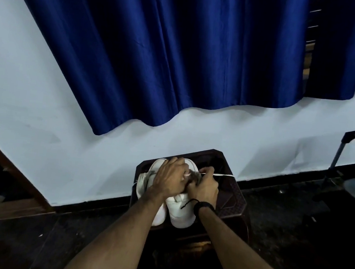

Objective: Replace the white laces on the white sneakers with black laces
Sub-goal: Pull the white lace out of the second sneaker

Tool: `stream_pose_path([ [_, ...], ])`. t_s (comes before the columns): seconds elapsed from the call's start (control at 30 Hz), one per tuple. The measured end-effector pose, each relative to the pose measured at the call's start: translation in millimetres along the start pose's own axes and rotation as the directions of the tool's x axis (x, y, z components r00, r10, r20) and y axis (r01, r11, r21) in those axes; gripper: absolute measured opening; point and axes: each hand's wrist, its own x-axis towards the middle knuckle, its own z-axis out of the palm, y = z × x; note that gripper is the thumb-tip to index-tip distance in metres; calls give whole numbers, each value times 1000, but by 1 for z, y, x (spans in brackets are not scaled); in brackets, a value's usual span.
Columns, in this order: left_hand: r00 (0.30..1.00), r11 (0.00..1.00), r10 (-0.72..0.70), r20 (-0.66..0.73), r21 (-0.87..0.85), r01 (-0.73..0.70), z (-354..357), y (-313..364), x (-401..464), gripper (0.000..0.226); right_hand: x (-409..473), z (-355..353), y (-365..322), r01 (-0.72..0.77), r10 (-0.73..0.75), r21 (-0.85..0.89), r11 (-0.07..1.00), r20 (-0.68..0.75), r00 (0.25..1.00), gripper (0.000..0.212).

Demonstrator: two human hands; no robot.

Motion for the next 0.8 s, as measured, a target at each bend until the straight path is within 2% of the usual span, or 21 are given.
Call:
stream_pose_path([
  [0.1,1000,995,-19,-5,-93,19,-2,0,-1,2,-1,-2,-1,-13,13,4,1000,6,1000,21],
  [0.2,996,997,7,90,-72,0,-6,4,-1,20,-3,-2,-1,-17,17,3,1000,4,1000,21],
  [0.27,995,996,-57,84,-57,62,-1,0,-2,24,-3,-2,-2,-18,18,-1,1000,7,1000,22],
  [0.33,981,963,-194,32,-186,196,-1,-2,-5,21,-3,-3,-3,-25,25,-19,1000,1,1000,19],
  [0.37,951,901,-309,0,-320,293,-5,-2,-5,19,-3,-3,-4,-26,26,-33,999,-2,1000,18],
  [0.4,887,743,-461,15,-540,395,-12,-1,-3,19,-4,-3,-4,-25,24,-47,999,-6,1000,16],
  [0.43,789,472,-610,78,-764,440,-24,0,1,23,-4,-2,-5,-18,17,-58,998,-13,1000,16],
  [0.47,679,191,-707,198,-871,453,-33,-3,5,28,-4,-2,-5,-10,8,-65,998,-20,1000,16],
  [0.5,621,33,-721,308,-879,475,-36,-11,7,33,-4,-2,-5,-2,0,-69,998,-25,1000,17],
  [0.53,621,11,-690,372,-852,523,-38,-21,7,37,-5,-2,-5,-1,0,-73,997,-25,1000,18],
  [0.57,665,127,-625,409,-787,603,-43,-28,3,40,-5,-2,-6,-5,3,-80,997,-22,1000,19],
  [0.6,727,291,-539,425,-716,634,-46,-31,0,38,-5,-2,-6,-8,6,-87,996,-21,1000,19],
  [0.63,769,369,-491,408,-703,608,-48,-34,-1,32,-5,-1,-7,-8,6,-93,996,-21,1000,20],
  [0.67,787,354,-497,364,-744,567,-52,-37,-2,26,-5,0,-7,-6,4,-100,995,-19,1000,20],
  [0.7,780,261,-551,298,-826,500,-61,-36,-4,24,-5,0,-7,-4,2,-108,994,-16,1000,22],
  [0.73,705,154,-663,253,-875,459,-65,-41,-4,24,-5,0,-7,-5,4,-114,993,-14,1000,23],
  [0.77,588,44,-772,242,-903,428,-67,-44,-4,19,-5,0,-7,-9,8,-118,993,-13,1000,24],
  [0.8,462,-13,-849,258,-883,468,-67,-47,-6,15,-5,0,-7,-13,12,-123,992,-12,1000,24],
])
